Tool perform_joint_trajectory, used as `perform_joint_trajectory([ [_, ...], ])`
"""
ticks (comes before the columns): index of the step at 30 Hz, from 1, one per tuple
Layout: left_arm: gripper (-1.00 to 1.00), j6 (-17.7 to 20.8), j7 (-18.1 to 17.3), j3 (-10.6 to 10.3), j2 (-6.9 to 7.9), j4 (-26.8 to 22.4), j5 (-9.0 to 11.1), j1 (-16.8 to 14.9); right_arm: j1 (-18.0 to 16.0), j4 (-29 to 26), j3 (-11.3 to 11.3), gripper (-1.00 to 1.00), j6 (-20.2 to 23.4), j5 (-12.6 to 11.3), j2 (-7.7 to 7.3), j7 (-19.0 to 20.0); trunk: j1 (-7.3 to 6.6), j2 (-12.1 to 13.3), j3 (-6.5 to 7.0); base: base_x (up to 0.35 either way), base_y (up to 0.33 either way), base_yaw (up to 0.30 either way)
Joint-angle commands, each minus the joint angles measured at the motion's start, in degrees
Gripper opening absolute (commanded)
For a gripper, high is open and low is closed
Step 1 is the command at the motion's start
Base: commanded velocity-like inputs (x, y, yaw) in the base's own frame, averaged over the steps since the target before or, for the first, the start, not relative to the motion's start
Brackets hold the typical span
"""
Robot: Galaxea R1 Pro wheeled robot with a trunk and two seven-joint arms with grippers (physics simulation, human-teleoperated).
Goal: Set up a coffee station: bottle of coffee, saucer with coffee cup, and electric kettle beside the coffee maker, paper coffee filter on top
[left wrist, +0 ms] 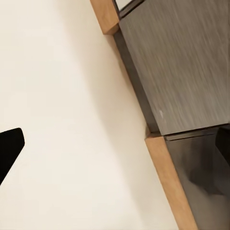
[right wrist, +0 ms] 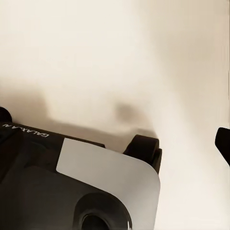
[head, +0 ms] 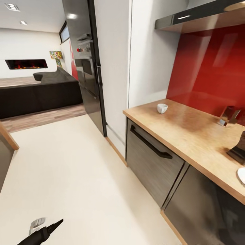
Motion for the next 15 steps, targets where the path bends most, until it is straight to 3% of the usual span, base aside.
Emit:
perform_joint_trajectory([
  [1,1.0,-0.46,-0.14,0.45,0.01,0.04,-0.5,-0.02,-0.03,-0.06,0.33,1.0,0.47,-0.59,-0.04,0.1,0.0,-0.02,-0.05,0.052,0.001,-0.262],
  [7,1.0,-0.48,-0.16,0.45,0.01,0.04,-0.5,-0.02,-0.03,-0.06,0.35,1.0,0.41,-0.58,-0.05,0.06,0.0,-0.02,-0.05,0.074,0.046,-0.212],
  [15,1.0,-0.49,-0.16,0.45,0.08,0.04,-0.5,-0.01,-0.02,-0.04,0.36,1.0,0.19,-0.55,0.02,-0.04,0.0,-0.02,-0.05,0.219,0.204,-0.036],
])
